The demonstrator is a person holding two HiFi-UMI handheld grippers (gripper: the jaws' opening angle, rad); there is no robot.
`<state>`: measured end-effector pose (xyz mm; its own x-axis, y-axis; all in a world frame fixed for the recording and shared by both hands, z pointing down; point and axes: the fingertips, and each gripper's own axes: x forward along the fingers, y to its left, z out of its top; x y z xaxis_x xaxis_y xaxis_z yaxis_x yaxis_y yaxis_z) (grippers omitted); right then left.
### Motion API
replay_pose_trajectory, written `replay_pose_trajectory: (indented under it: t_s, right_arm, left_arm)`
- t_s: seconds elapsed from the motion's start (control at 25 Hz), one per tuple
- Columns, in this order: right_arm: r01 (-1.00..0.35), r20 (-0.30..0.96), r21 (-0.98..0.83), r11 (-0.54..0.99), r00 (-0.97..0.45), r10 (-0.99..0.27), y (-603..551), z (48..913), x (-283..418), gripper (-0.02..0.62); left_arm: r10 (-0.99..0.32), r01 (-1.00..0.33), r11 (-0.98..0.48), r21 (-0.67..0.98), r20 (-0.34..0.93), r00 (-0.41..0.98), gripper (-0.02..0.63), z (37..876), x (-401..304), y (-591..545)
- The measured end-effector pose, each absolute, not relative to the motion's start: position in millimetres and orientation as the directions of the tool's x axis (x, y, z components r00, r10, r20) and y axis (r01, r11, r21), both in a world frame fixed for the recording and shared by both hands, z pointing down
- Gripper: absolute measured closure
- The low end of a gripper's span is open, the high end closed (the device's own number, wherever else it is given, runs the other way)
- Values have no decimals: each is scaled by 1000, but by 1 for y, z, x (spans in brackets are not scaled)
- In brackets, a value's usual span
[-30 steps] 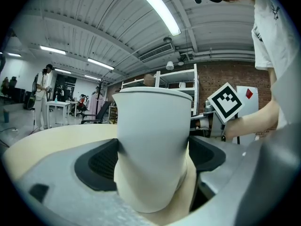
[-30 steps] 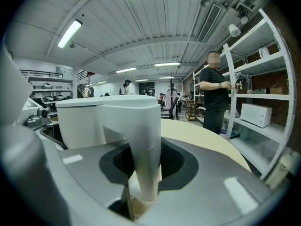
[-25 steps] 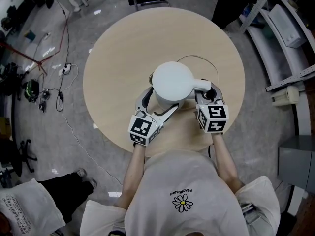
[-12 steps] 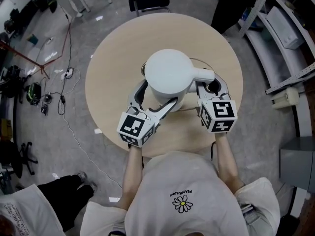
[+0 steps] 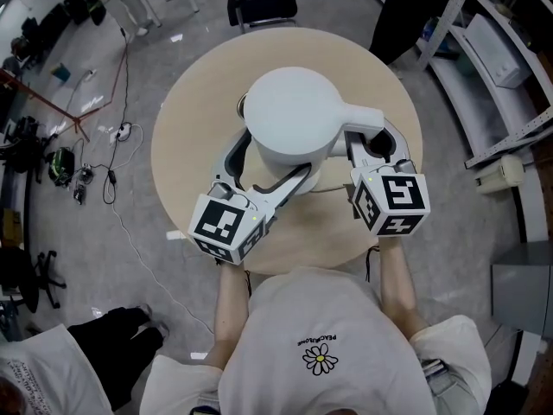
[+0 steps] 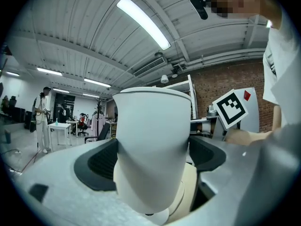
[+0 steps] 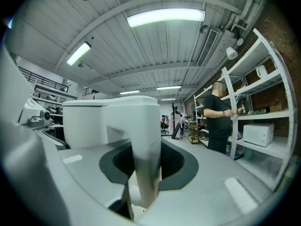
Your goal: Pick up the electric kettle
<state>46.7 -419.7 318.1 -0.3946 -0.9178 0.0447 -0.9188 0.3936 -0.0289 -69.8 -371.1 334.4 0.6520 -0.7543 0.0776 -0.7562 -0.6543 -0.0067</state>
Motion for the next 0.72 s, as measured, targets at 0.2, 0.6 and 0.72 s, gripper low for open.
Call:
replay_pose_trajectory:
  t_s: [0.2, 0.6, 0.72]
  right_arm:
    - [-915, 29, -31, 402, -403, -915, -411, 310, 45, 494]
    - [-908, 12, -26, 417, -418, -908, -403, 300, 43, 494]
    - [-907, 13, -20, 420, -421, -907, -403, 299, 43, 494]
  left_arm:
    - [-759, -760, -650, -21, 73, 647, 124, 325, -71, -363]
    - [-769, -770, -638, -21, 60, 636, 121, 317, -72, -355]
    - [-770, -771, -637, -21, 61, 635, 121, 316, -71, -354]
